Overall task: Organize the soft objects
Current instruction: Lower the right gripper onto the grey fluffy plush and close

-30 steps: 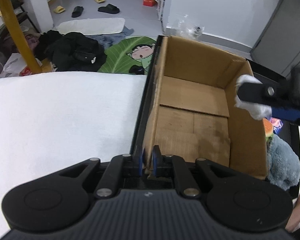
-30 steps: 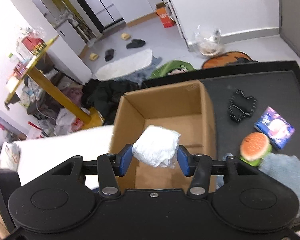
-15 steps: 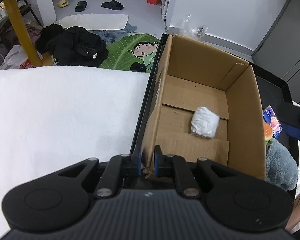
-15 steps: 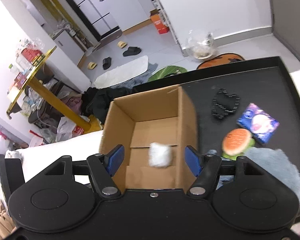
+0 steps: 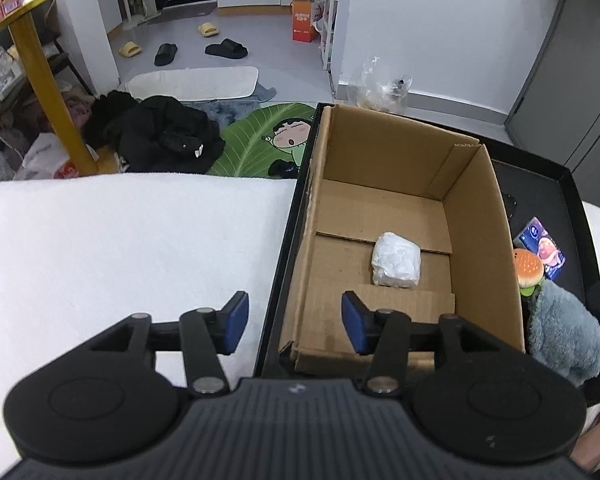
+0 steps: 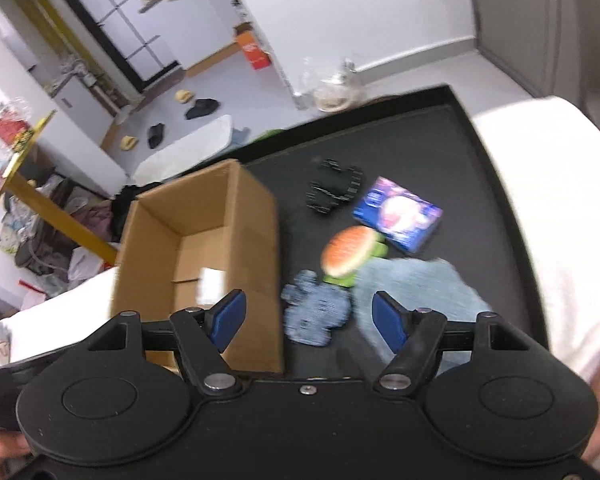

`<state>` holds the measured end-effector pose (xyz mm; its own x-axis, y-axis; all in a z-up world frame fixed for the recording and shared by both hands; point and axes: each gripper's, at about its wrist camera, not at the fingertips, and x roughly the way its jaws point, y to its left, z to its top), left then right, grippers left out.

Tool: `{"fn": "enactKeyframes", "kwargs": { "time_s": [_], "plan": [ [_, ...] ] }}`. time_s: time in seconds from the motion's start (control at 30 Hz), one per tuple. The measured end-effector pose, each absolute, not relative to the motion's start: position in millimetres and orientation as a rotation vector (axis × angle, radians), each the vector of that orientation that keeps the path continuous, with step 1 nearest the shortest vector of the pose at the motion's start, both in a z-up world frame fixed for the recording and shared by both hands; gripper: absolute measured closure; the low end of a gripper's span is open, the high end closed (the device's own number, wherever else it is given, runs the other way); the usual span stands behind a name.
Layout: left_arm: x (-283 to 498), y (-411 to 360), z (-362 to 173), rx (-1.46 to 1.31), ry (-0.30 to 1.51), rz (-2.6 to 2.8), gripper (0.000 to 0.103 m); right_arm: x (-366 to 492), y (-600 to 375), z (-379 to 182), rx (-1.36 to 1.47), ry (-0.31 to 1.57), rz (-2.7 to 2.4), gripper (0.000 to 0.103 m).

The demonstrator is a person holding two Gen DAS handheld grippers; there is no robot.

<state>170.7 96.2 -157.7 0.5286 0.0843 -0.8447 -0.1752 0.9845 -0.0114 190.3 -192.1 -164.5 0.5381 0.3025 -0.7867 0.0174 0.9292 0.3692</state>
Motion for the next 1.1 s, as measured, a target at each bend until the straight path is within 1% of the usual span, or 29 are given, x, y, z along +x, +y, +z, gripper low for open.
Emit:
{"fn": "enactKeyframes", "kwargs": {
  "time_s": [0.03, 0.17, 0.43, 0.6, 0.87, 1.1],
  "plan": [
    [170.2, 94.1, -156.9, -0.088, 1.0, 0.156, 0.052, 189.8, -198.4, -167.3, 0.362, 1.004, 0.16, 0.033],
    [169.0, 87.4, -156.3, -0.05, 0.996, 0.16, 0.05, 188.3, -218.1, -175.8, 0.379, 1.036, 0.12, 0.027],
    [169.1, 75.4, -158.1, 0.028, 1.011, 0.166, 0.047, 190.0, -248.5, -190.8, 0.439, 1.073, 0.06, 0.025],
    [171.6, 69.0, -160.1, 0.068, 1.036, 0.174, 0.047, 190.8, -254.3, -205.0, 0.45, 1.095, 0.054, 0.016],
    [175.9, 63.9, -164.2, 0.097, 1.083, 0.183, 0.046, 199.2, -250.5, -227.1, 0.433, 1.125, 0.052, 0.015],
    [178.8, 67.2, -163.0, 0.075, 1.103, 0.205, 0.046, 206.3, -243.1, -234.4, 0.366, 1.117, 0.061, 0.012]
  ]
}}
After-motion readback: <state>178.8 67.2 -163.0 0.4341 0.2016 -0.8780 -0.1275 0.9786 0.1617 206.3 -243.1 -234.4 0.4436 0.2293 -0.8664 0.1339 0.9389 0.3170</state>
